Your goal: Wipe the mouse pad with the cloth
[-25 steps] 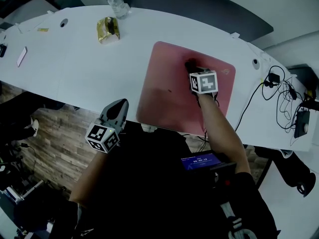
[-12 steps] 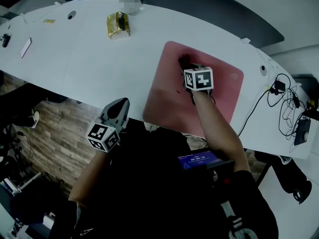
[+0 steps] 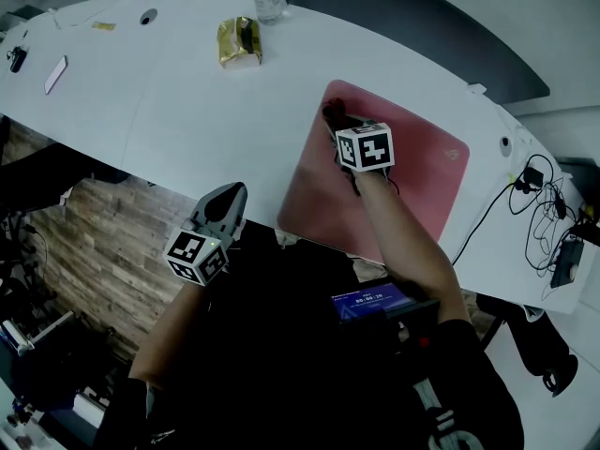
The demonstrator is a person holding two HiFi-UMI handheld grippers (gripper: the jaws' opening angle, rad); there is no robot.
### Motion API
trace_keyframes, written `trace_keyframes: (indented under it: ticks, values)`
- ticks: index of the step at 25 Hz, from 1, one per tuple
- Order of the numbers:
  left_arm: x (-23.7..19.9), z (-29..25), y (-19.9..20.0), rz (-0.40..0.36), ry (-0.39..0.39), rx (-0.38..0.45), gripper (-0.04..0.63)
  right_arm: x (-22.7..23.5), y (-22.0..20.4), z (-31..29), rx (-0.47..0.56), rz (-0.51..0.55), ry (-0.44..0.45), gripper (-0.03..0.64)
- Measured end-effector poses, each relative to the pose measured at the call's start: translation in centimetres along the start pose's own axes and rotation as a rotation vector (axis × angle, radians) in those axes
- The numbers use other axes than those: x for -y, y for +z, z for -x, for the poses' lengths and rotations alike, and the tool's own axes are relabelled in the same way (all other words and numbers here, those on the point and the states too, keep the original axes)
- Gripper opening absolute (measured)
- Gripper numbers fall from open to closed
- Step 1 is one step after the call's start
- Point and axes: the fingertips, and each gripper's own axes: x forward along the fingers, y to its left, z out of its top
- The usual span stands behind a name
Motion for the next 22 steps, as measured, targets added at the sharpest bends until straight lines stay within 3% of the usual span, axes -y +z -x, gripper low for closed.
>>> trace_keyframes:
  ticks: [9, 13, 18, 22]
  values:
    - [-1.1, 0.9, -0.1, 0.016, 0.033, 0.003, 0.008, -4.1, 1.5, -2.6, -0.005, 0.053, 0.075, 0.119]
    - [-1.7, 1.0, -0.2, 0.018, 0.044, 0.004, 0.008, -4.5, 3.0, -3.2, 0.039, 0.020, 0.108, 0.118]
    - [-1.8, 0.7, 0.2, 0.024, 0.040, 0.004, 0.009, -1.6, 6.2, -3.6, 0.095, -0.034, 0.054, 0.118]
    - [-2.0, 0.7, 0.6, 0.018, 0.038, 0.006, 0.009, 0.6, 6.6, -3.9, 0.074, -0.051, 0.006, 0.118]
